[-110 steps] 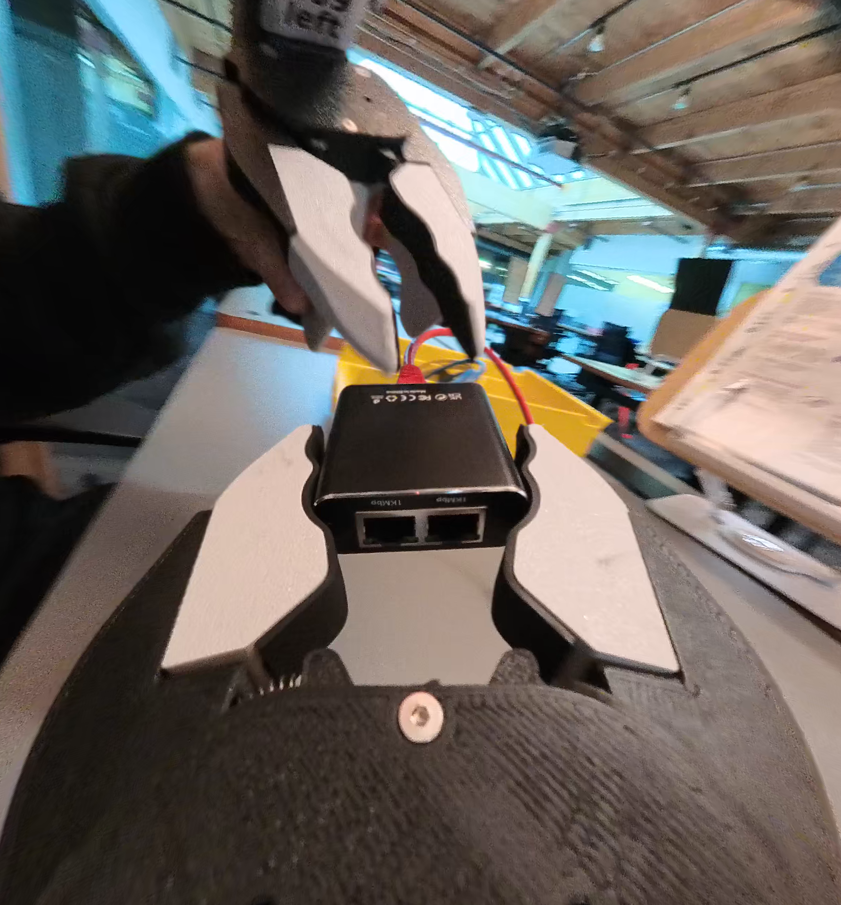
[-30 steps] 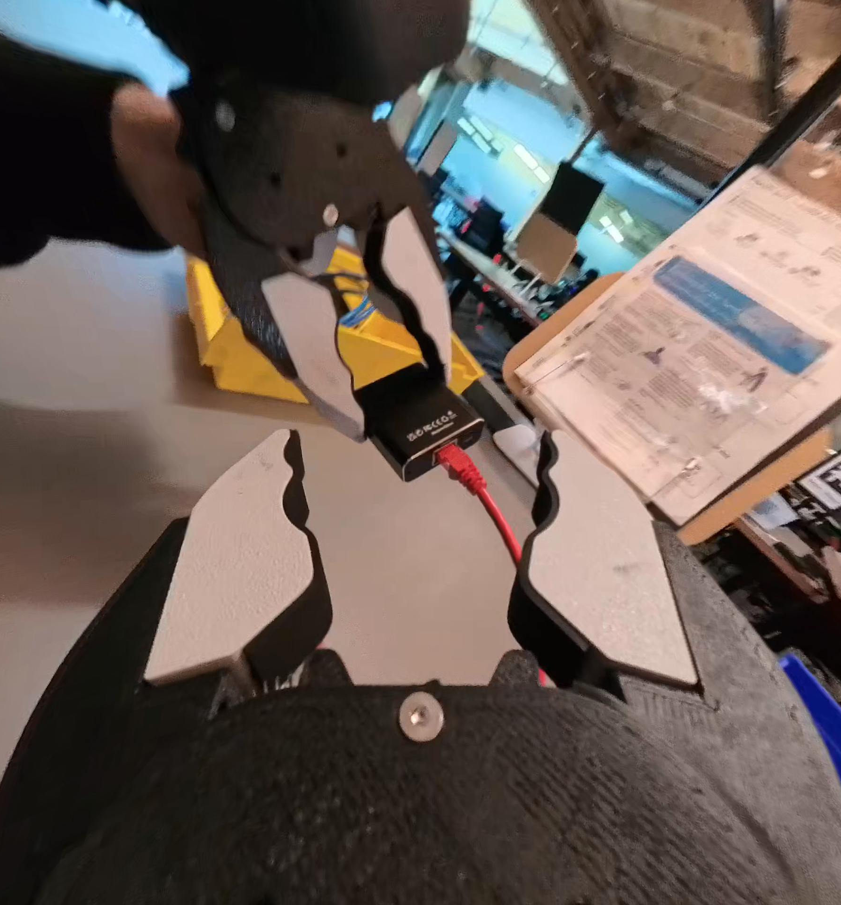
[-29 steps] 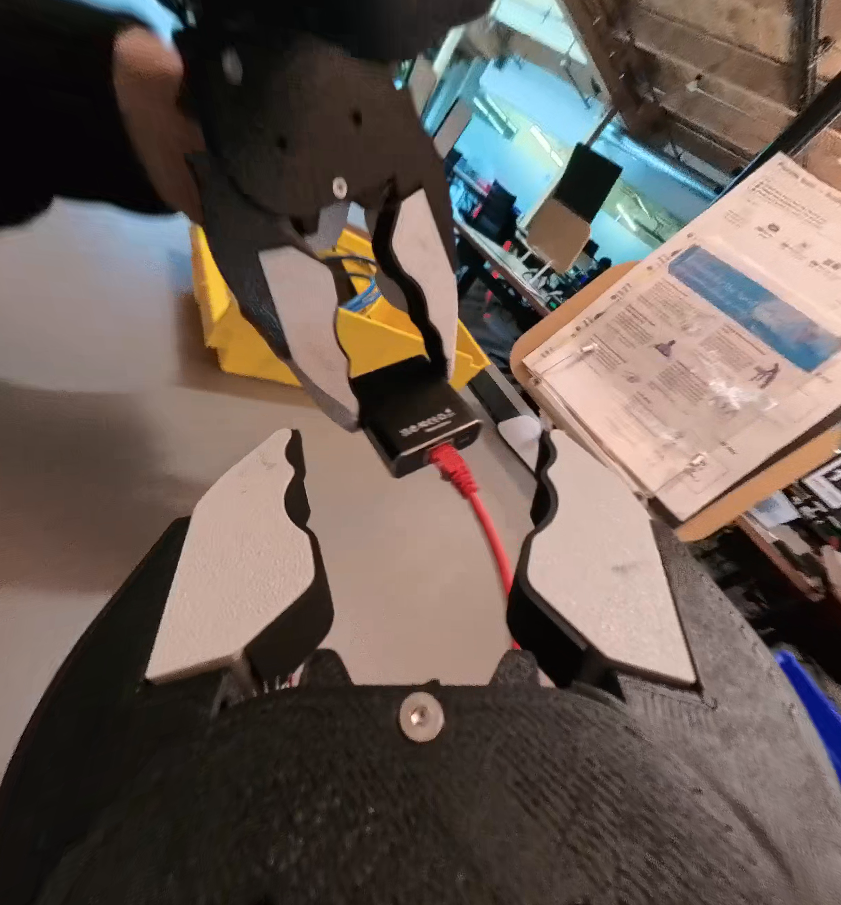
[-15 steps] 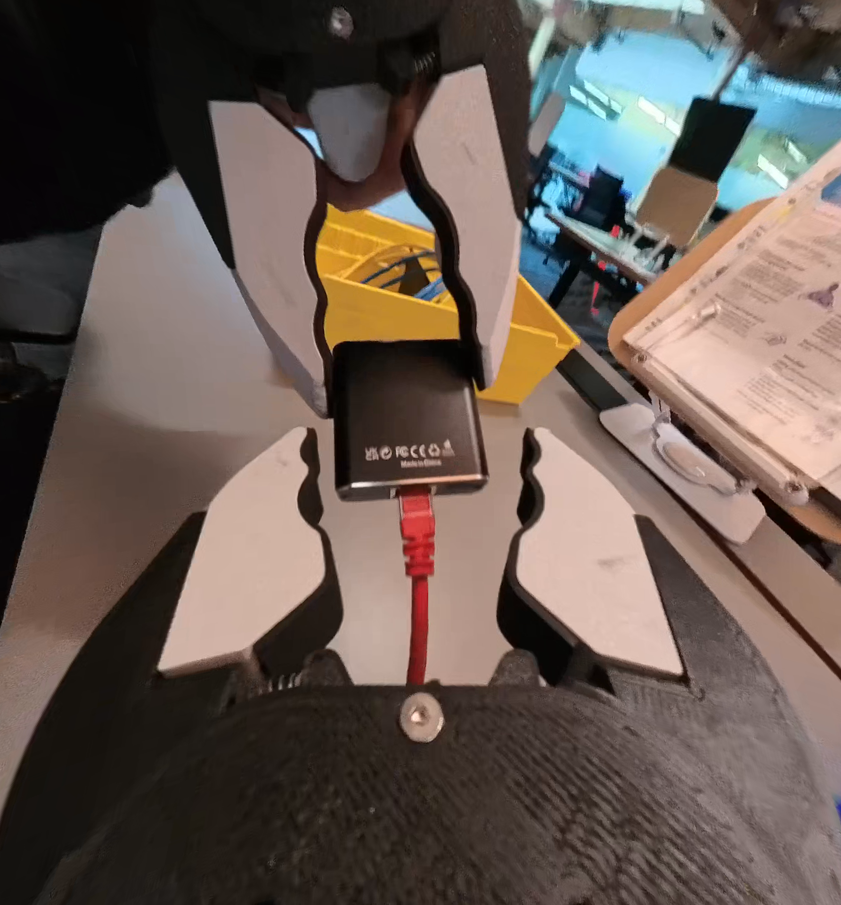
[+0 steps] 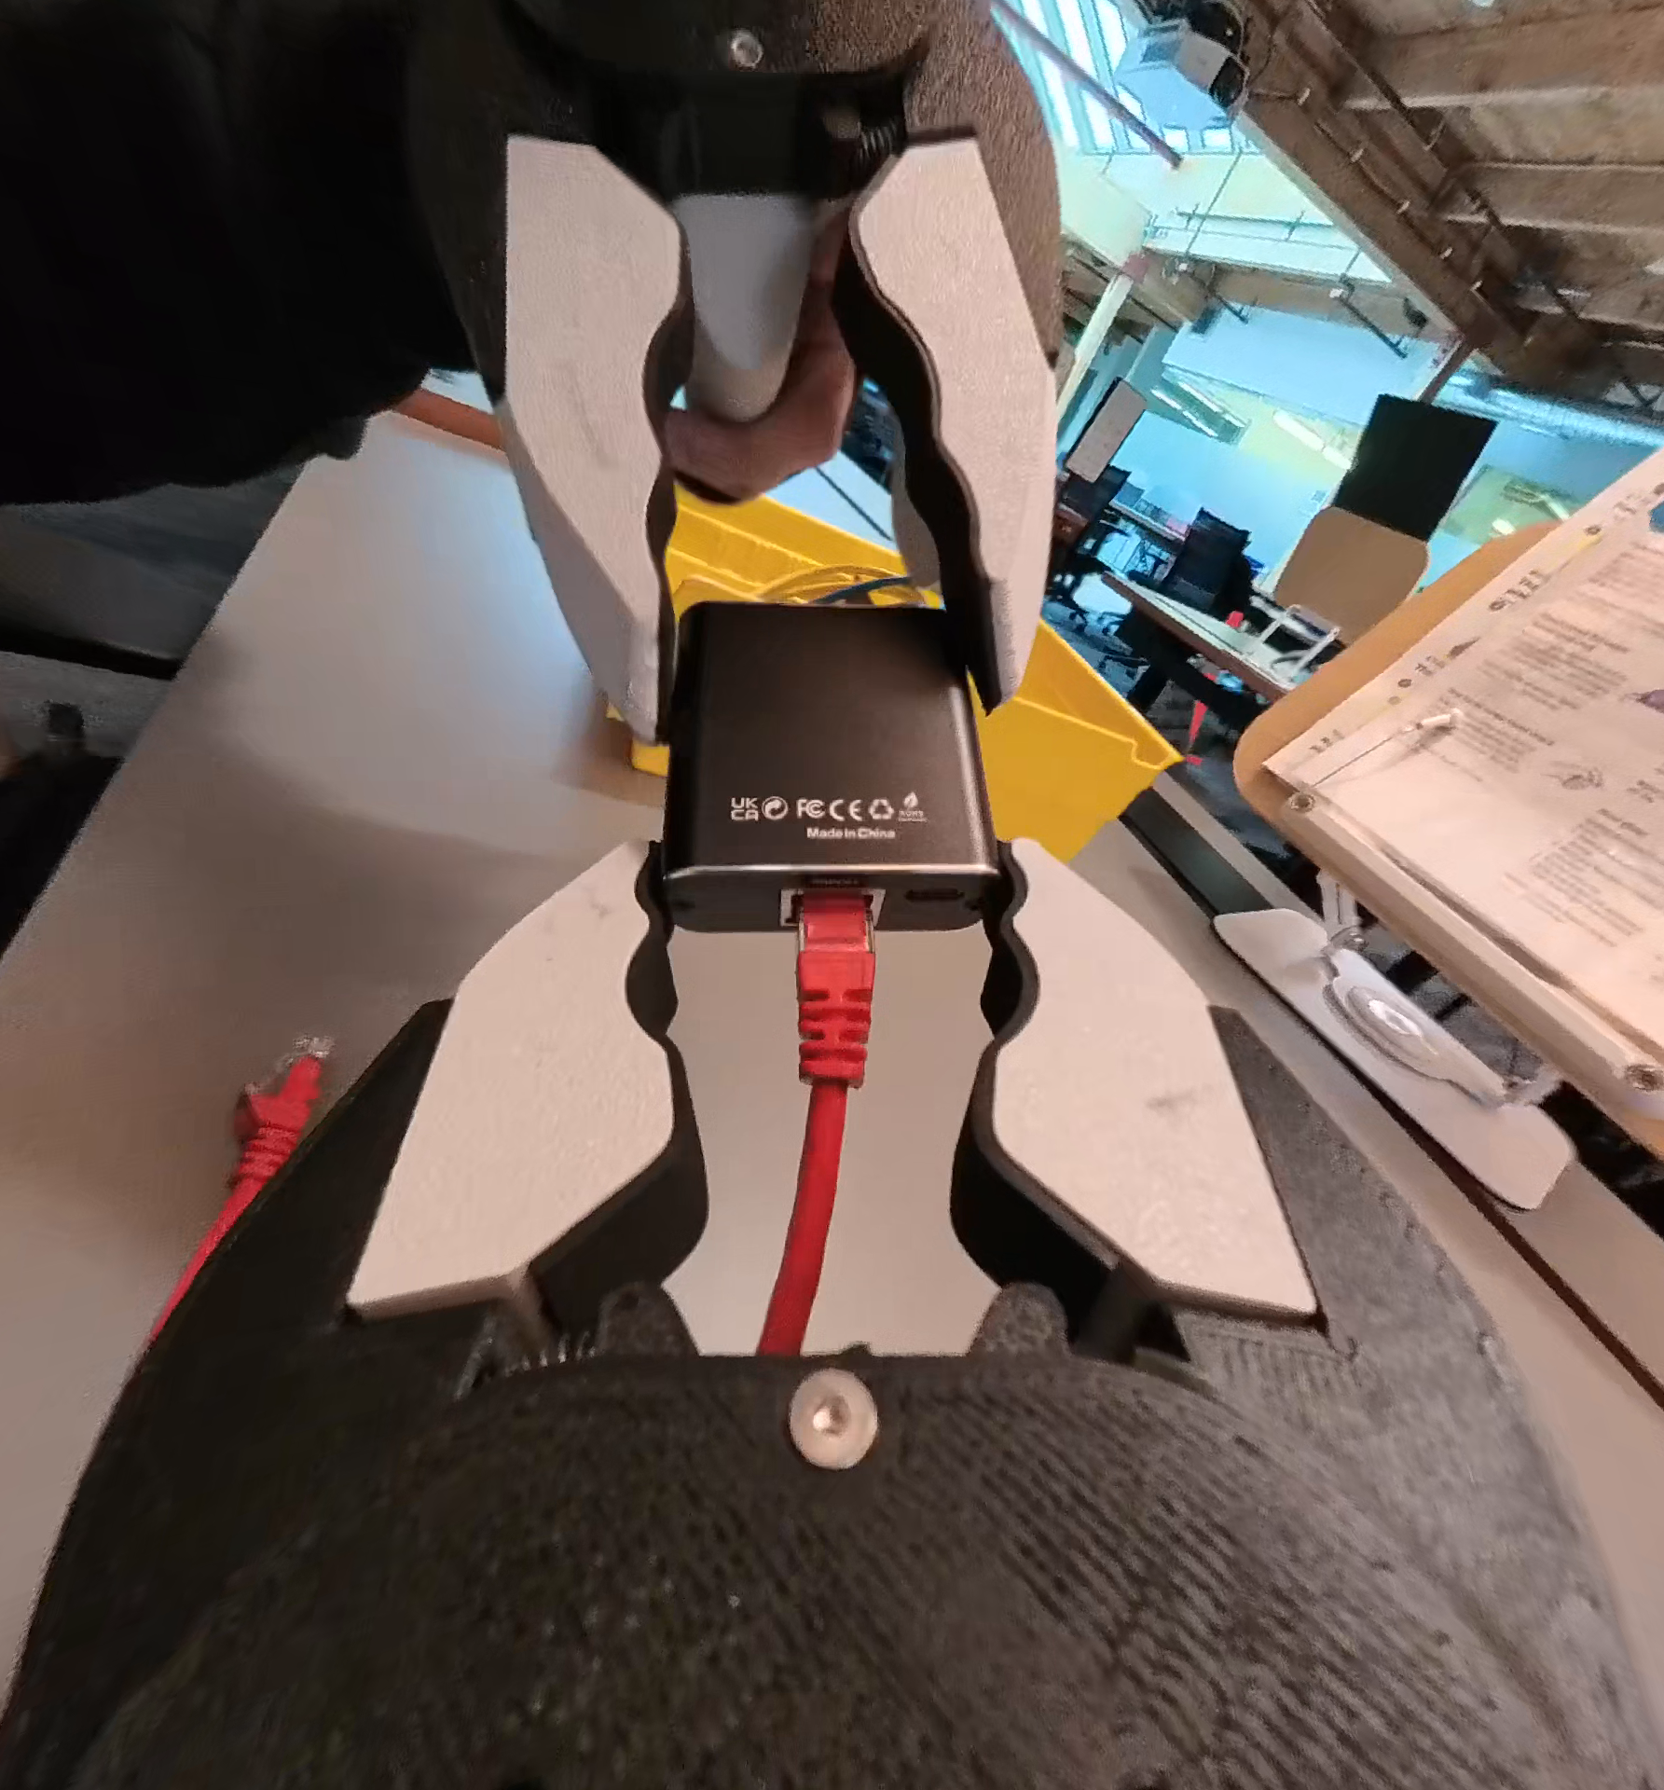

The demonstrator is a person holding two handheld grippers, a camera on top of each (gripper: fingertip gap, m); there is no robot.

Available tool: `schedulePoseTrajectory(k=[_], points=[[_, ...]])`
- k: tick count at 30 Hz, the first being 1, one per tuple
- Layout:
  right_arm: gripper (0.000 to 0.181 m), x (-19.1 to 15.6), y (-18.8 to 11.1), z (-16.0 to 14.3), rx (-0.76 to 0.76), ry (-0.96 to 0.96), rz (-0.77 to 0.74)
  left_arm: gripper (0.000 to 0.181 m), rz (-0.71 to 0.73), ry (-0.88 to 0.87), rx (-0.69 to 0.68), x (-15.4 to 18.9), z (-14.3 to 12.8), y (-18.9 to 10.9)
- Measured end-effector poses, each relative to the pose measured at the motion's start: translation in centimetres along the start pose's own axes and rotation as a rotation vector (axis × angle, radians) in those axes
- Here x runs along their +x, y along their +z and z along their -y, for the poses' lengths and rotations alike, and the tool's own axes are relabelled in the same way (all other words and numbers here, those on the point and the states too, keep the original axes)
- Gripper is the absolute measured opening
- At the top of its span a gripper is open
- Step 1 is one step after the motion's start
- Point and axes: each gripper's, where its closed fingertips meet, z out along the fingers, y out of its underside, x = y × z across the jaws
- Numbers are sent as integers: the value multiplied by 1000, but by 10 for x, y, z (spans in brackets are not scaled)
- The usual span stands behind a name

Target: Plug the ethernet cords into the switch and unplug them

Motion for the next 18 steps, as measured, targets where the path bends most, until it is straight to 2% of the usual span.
schedulePoseTrajectory(k=[1, 3, 5, 7, 9, 11, 13, 16, 18], points=[[63, 4, 1, -1, -19, -28, -33, 59, 16, -103, 47, -4, 3, -4], [63, 11, 0, -4, -62, -71, -85, 70, 29, -357, 135, -12, 4, -10], [63, 12, -4, -4, -67, -96, -98, 66, -44, -627, 191, -9, 0, -11], [63, 10, -4, 2, -42, -118, -91, 59, -157, -817, 201, 2, -6, -6], [63, 5, -2, 10, -18, -164, -77, 50, -299, -928, 237, 15, -5, 1], [63, -6, 2, 13, -26, -197, -29, 41, -447, -1034, 341, 22, 6, 2], [63, -4, 1, 16, -18, -221, -60, 27, -556, -1139, 463, 20, 14, -1], [63, -8, -6, 29, 118, -146, -19, 25, -727, -1306, 619, 20, 22, -3], [73, -9, -7, 30, 146, -59, -3, 25, -771, -1359, 655, 21, 22, 2]])
